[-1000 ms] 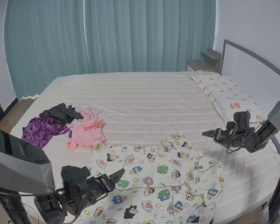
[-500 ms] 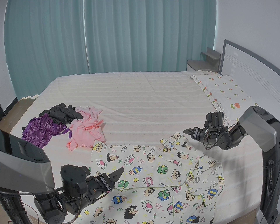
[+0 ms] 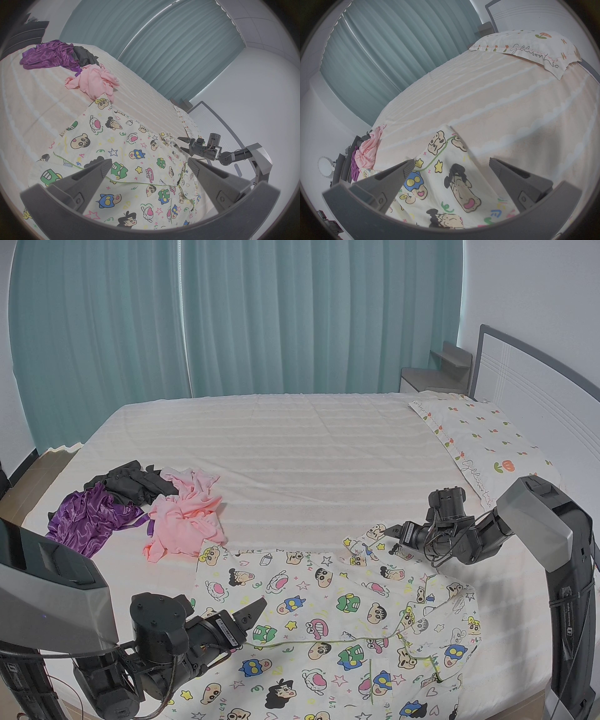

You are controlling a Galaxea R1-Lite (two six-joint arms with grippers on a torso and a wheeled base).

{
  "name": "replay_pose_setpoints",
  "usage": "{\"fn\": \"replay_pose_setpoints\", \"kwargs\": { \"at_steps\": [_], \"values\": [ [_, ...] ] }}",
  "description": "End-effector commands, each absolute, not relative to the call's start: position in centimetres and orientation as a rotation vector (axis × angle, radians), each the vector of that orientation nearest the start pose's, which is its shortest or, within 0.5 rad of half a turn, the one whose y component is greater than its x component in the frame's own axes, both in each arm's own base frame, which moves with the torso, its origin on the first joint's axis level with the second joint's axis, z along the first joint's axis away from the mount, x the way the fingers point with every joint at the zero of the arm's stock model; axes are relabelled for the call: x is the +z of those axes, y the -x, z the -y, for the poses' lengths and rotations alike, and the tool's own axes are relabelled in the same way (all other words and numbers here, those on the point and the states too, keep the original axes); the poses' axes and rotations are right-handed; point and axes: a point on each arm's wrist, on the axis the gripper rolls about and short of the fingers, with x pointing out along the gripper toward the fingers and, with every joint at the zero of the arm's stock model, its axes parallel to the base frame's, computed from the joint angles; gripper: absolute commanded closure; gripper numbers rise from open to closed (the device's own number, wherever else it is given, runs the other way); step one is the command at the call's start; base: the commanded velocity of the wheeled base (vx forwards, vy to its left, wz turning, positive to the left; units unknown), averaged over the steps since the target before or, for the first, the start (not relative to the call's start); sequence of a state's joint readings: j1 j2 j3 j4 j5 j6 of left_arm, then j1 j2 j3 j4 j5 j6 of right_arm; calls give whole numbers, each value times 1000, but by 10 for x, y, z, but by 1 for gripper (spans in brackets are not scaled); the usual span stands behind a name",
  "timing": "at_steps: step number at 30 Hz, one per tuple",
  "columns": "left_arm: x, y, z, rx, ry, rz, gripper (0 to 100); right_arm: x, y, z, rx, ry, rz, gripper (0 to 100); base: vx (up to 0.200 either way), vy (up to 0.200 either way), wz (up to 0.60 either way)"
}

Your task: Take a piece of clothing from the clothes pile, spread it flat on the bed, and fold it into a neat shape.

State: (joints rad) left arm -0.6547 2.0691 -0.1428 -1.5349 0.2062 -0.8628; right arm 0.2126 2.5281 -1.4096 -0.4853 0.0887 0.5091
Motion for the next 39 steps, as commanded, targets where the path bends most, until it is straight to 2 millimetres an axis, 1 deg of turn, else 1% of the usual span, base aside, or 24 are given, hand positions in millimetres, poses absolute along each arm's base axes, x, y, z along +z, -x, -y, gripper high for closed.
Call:
{"fn": "replay_pose_setpoints", "kwargs": {
  "at_steps": [1, 5, 6, 7, 8, 11, 17, 22, 27, 28, 30, 34, 39],
  "values": [
    [34, -198, 146, -253, 673, -523, 0, -26, -466, -109, 130, -442, -714, 0, 0, 0, 0],
    [33, -199, 146, -249, 673, -524, 0, -33, -471, -115, 133, -436, -736, 0, 0, 0, 0],
    [33, -199, 147, -250, 673, -525, 0, -32, -471, -116, 137, -436, -734, 100, 0, 0, 0],
    [33, -199, 147, -250, 673, -525, 0, -32, -471, -116, 137, -436, -734, 100, 0, 0, 0],
    [31, -199, 147, -247, 669, -531, 0, -34, -472, -120, 143, -436, -734, 100, 0, 0, 0],
    [31, -199, 147, -243, 669, -531, 0, -33, -473, -121, 144, -438, -730, 100, 0, 0, 0],
    [30, -199, 147, -245, 667, -535, 0, -29, -476, -114, 130, -460, -715, 100, 0, 0, 0],
    [32, -199, 147, -246, 670, -529, 0, -19, -481, -98, 95, -513, -674, 100, 0, 0, 0],
    [32, -199, 147, -247, 669, -528, 0, -12, -489, -80, 46, -569, -580, 100, 0, 0, 0],
    [32, -199, 147, -247, 670, -528, 0, -12, -489, -80, 45, -570, -576, 100, 0, 0, 0],
    [32, -199, 147, -246, 668, -529, 0, -11, -491, -72, 31, -577, -552, 100, 0, 0, 0],
    [32, -198, 146, -245, 669, -530, 0, -13, -493, -64, 15, -583, -546, 100, 0, 0, 0],
    [31, -199, 146, -241, 668, -532, 0, -14, -500, -58, -6, -585, -503, 100, 0, 0, 0]
  ]
}}
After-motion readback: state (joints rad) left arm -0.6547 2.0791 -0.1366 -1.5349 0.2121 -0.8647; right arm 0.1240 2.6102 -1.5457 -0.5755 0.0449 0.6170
